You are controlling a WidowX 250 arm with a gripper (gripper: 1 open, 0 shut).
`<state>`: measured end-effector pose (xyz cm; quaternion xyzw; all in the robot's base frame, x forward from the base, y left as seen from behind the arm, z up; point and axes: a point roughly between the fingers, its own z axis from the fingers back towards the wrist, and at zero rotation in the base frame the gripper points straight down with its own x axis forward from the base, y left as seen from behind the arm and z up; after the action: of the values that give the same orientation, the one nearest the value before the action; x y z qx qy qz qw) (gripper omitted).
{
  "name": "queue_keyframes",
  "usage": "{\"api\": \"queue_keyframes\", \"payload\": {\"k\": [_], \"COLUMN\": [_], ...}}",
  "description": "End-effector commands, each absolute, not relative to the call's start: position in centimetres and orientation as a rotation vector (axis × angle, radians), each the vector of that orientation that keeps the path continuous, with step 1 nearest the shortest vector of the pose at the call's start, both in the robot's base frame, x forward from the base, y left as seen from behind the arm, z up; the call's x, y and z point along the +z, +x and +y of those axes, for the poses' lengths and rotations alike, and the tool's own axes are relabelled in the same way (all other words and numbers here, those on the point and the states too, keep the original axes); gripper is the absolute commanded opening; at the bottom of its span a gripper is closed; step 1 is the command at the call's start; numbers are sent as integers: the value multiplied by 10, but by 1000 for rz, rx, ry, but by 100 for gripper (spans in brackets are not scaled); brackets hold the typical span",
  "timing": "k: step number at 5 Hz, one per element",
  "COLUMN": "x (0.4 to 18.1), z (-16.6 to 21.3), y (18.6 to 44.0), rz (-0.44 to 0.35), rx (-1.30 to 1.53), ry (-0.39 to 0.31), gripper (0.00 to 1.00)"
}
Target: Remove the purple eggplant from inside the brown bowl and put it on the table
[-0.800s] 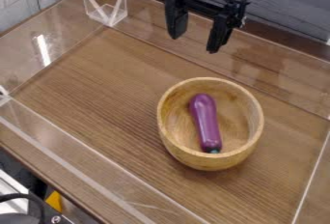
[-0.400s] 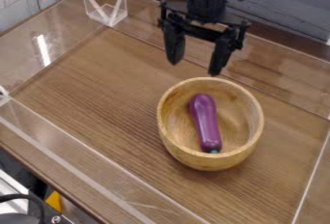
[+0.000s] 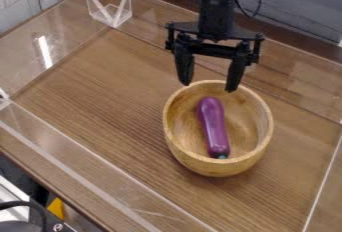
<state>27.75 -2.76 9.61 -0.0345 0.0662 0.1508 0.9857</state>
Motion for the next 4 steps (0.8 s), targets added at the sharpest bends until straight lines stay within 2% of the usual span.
{"api": "queue_keyframes", "payload": {"k": [1,4], "x": [103,89], "z": [-34,-51], "y": [278,271], "rz": [82,65], "rx": [345,401], "ry": [-84,-100], "gripper": [100,100]}}
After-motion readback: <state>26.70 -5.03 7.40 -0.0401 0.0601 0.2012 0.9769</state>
